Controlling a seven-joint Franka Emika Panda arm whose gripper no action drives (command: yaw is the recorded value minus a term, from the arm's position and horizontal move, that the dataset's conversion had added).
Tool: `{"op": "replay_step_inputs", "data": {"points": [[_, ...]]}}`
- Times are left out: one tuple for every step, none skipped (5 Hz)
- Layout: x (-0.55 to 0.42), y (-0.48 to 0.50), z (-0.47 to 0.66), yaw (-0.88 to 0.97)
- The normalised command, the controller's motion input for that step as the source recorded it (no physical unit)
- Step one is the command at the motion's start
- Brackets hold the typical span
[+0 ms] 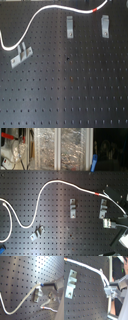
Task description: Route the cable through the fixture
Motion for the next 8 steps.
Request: {"op": "replay_step_inputs", "data": {"points": [[-0.020,0.017,0.00,0.00],[-0.074,0.044,0.56,-0.29],[-0.099,0.245,0.63,-0.44],[-0.129,0.285,0.43,-0.45],[-0.309,0.157,0.24,-0.55],[-0.377,0.144,0.09,-0.63],[-0.425,0.043,0.09,-0.63],[-0.363,0.004,0.03,-0.51]]}}
